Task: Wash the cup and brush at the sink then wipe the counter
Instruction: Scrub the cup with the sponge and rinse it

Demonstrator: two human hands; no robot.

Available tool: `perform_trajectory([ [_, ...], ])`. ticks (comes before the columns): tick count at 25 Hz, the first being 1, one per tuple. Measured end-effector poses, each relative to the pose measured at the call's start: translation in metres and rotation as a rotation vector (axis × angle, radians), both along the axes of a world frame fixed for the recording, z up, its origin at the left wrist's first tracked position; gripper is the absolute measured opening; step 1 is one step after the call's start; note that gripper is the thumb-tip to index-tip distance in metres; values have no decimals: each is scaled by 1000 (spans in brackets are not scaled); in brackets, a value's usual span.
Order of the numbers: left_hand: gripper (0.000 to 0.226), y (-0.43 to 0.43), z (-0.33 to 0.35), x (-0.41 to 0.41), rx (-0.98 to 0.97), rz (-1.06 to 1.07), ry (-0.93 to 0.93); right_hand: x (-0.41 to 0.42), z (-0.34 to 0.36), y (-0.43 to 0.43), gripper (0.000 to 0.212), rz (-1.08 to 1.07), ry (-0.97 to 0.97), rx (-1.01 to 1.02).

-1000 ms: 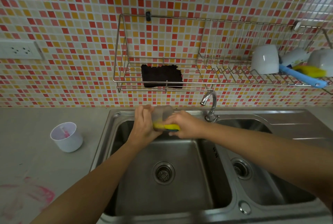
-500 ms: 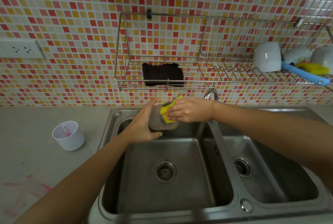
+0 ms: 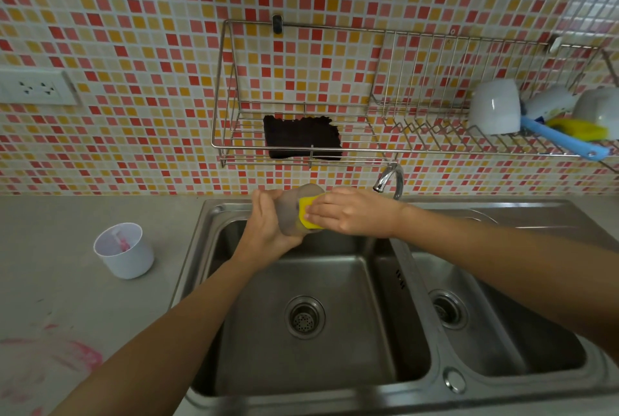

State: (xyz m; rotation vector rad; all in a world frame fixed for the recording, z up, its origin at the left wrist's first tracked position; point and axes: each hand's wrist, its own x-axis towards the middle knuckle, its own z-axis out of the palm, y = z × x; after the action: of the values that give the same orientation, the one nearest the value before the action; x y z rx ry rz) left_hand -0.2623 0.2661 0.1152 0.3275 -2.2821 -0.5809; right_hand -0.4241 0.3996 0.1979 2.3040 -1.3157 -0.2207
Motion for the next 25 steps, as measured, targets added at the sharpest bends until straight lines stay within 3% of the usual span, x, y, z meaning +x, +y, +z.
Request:
perform_trajectory([
  [2, 80, 2, -2, -1, 44, 4, -11, 9, -7, 0, 29, -76, -76, 10],
  [4, 80, 5, -5, 1, 41, 24, -25, 19, -9, 0, 40, -175, -181, 154],
  [6, 80, 7, -5, 1, 49, 23, -17, 19, -4, -3, 36, -167, -125, 217],
  [8, 80, 11, -3, 0, 86, 28, 29, 9, 0, -6, 26, -61, -56, 117],
  [12, 84, 16, 4, -1, 179, 43, 90, -4, -4, -11, 31, 51, 108, 76],
  [16, 109, 3, 8, 9, 337, -162, -154, -11, 16, -12, 20, 172, 265, 100],
  [19, 106, -3, 16, 11, 384, -255, -264, -7, 23, -8, 29, 227, 285, 133],
  [22, 92, 0, 15, 9, 325, -207, -253, 4, 22, -7, 32, 140, 194, 18],
  [25, 88, 3, 11, 7, 280, -59, -126, 11, 6, -7, 48, -121, -217, 41],
])
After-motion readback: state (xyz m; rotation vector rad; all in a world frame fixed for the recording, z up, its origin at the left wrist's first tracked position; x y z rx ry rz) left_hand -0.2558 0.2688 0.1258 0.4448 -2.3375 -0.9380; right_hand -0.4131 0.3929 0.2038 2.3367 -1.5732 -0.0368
